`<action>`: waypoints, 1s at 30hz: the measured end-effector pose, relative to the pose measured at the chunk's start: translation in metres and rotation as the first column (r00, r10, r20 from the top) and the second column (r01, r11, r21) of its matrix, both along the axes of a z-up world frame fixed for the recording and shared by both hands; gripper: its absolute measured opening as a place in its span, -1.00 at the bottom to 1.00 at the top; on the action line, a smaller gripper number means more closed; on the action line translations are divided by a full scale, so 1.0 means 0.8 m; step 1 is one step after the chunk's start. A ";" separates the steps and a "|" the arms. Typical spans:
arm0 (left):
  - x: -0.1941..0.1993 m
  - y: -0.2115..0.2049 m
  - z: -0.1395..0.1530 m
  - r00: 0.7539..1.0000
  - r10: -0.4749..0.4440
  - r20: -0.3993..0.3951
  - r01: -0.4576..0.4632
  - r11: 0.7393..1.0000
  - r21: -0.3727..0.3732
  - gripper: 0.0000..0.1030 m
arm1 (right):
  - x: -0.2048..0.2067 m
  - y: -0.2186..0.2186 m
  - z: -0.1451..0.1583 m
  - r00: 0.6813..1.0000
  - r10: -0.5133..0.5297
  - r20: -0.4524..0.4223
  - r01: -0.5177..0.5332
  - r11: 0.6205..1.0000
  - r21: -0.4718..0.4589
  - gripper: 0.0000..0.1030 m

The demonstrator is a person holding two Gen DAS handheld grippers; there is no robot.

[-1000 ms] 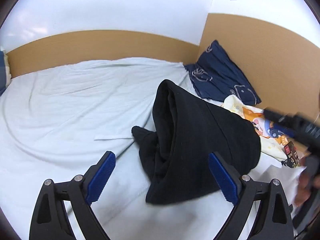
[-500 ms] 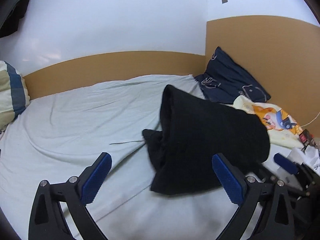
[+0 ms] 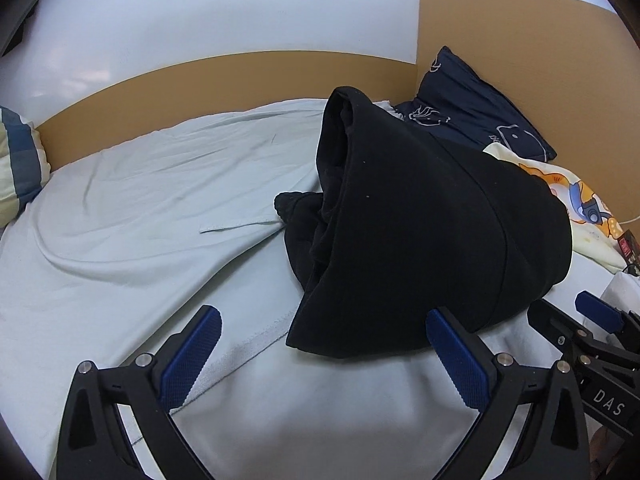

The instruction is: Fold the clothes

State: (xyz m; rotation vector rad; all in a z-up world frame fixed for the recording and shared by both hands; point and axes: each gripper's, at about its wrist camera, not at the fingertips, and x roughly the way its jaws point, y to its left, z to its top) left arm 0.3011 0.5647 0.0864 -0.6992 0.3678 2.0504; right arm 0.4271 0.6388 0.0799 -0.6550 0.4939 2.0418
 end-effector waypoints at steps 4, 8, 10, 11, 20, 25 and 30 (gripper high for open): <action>0.002 0.004 -0.004 1.000 -0.005 -0.008 0.004 1.000 -0.024 1.00 | -0.001 0.001 0.001 1.000 0.007 0.007 -0.007 1.000 0.001 0.66; 0.002 0.004 -0.005 1.000 0.001 -0.001 -0.001 0.999 -0.038 1.00 | -0.002 -0.001 0.001 1.000 0.013 0.010 -0.013 1.000 0.009 0.66; 0.003 0.003 -0.005 1.000 0.003 0.000 -0.003 0.999 -0.042 1.00 | -0.002 -0.010 0.003 1.000 0.021 0.014 -0.021 1.000 0.020 0.67; 0.004 0.002 -0.005 1.000 0.006 -0.002 -0.006 0.999 -0.042 1.00 | -0.003 -0.010 0.003 1.000 0.027 0.016 -0.027 0.999 0.027 0.68; 0.013 0.007 -0.007 1.000 0.006 -0.016 -0.007 0.998 -0.069 1.00 | -0.006 -0.019 0.004 0.999 0.039 0.031 -0.040 0.998 0.041 0.71; 0.013 0.003 -0.006 1.000 0.008 -0.011 -0.009 0.998 -0.069 1.00 | -0.006 -0.021 0.005 0.999 0.039 0.032 -0.040 0.998 0.043 0.74; 0.013 0.002 -0.005 1.000 0.010 -0.007 -0.011 0.998 -0.070 1.00 | -0.006 -0.022 0.006 0.999 0.039 0.033 -0.041 0.998 0.043 0.77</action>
